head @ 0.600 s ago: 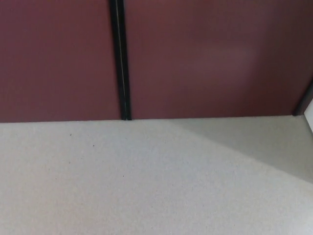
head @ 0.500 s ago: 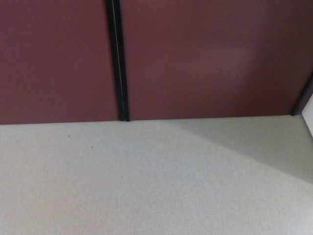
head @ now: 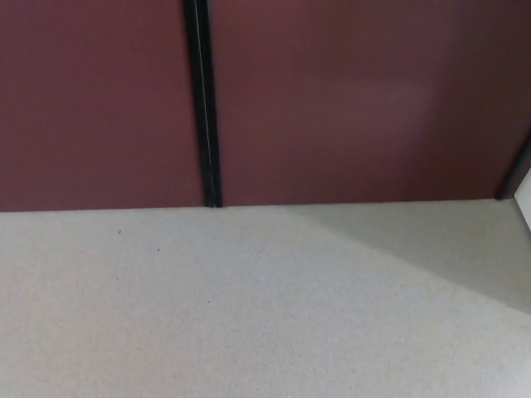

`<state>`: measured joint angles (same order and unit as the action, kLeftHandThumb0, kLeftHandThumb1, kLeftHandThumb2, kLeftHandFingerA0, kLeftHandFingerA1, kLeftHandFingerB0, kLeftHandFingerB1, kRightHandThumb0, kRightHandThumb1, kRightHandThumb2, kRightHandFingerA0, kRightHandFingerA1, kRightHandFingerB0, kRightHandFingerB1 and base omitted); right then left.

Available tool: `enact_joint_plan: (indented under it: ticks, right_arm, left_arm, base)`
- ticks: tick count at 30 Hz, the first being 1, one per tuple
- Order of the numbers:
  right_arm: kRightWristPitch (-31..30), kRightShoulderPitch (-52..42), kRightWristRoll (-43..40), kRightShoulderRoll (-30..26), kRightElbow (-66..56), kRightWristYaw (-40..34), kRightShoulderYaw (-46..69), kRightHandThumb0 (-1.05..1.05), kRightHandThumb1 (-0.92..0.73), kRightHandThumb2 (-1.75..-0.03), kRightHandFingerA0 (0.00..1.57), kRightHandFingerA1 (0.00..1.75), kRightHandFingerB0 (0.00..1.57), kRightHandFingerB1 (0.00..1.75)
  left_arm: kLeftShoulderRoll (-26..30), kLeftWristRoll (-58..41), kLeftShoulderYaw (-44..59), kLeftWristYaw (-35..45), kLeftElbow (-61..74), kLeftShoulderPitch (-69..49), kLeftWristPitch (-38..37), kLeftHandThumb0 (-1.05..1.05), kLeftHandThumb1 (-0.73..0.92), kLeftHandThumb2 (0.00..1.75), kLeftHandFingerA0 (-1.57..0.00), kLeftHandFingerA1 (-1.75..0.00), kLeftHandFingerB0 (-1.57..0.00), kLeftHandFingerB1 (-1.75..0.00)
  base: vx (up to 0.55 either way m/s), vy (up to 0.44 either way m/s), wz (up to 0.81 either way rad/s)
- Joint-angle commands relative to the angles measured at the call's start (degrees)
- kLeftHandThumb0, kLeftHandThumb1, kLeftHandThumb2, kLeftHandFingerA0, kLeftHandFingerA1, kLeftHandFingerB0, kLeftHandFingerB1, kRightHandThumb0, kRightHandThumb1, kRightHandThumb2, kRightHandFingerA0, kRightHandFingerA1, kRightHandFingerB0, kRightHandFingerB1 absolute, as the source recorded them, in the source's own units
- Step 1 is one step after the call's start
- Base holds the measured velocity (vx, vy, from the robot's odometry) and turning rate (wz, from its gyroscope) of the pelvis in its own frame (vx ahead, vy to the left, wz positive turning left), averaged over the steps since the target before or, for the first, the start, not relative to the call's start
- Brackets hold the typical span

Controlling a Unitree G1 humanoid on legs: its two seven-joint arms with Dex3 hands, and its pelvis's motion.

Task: The robot walks towards the door handle and put its right hand on it and twist the handle

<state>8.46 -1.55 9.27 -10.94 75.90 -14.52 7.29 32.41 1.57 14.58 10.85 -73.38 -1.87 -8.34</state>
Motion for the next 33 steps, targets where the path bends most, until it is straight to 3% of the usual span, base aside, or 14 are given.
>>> enact_joint_plan:
  ticks: [1,2,3,7,8,16,33]
  right_arm:
    - [1.1,-0.6,-0.4,-0.7,0.0,0.3,-0.3,-0.22,-0.59,-0.57,0.69,0.54,0.39,0.37]
    - [0.5,-0.6,0.5,-0.7,0.0,-1.5,-1.0,-0.24,-0.61,-0.58,0.48,0.45,0.35,0.36]
    - [0.1,-0.7,1.4,-0.8,0.0,-2.9,-1.9,-0.29,-0.62,-0.58,0.41,0.42,0.35,0.35]
    - [0.0,-0.8,1.3,-0.9,0.1,-3.3,-2.8,-0.29,-0.62,-0.58,0.41,0.42,0.35,0.35]
    - [-0.1,-0.7,1.0,-0.8,0.1,-3.9,-2.6,-0.39,-0.56,-0.71,0.34,0.46,0.32,0.42]
    - [0.7,-0.5,0.4,-0.9,0.1,-6.2,-1.5,-0.4,-0.51,-0.71,0.39,0.49,0.33,0.44]
    - [0.5,-1.7,1.4,-1.1,0.0,-3.7,-3.9,-0.41,-0.53,-0.71,0.36,0.47,0.31,0.43]
  left_arm:
    - [0.1,-0.1,-0.5,0.4,-0.5,-0.4,-1.0,-0.09,0.49,0.9,-0.51,-0.63,-0.22,-0.5]
    - [0.3,-0.3,-0.4,0.4,-0.4,-0.4,-0.9,-0.12,0.66,0.59,-0.59,-0.46,-0.33,-0.36]
    - [0.3,-0.4,-0.4,0.4,-0.3,-0.3,-0.8,-0.12,0.66,0.59,-0.59,-0.46,-0.33,-0.36]
    - [0.2,-0.5,-0.4,0.4,-0.3,-0.3,-0.8,-0.12,0.66,0.59,-0.59,-0.46,-0.33,-0.36]
    - [0.2,-0.6,-0.4,0.4,-0.3,-0.2,-0.9,-0.12,0.66,0.59,-0.6,-0.47,-0.33,-0.36]
    - [0.2,-0.5,-0.6,0.5,0.0,0.1,-1.4,-0.12,0.66,0.58,-0.6,-0.47,-0.33,-0.36]
    - [0.5,0.1,-2.5,0.9,-0.7,-0.4,-1.4,-0.12,0.66,0.59,-0.59,-0.46,-0.33,-0.36]
  base:
    - [0.0,0.0,0.0]
    - [0.1,0.009,-0.09]
    - [0.09,-0.113,0.22]
    - [-0.04,0.027,-0.05]
    - [-0.04,0.053,-0.08]
    - [0.1,0.211,-0.01]
    - [0.21,0.016,0.06]
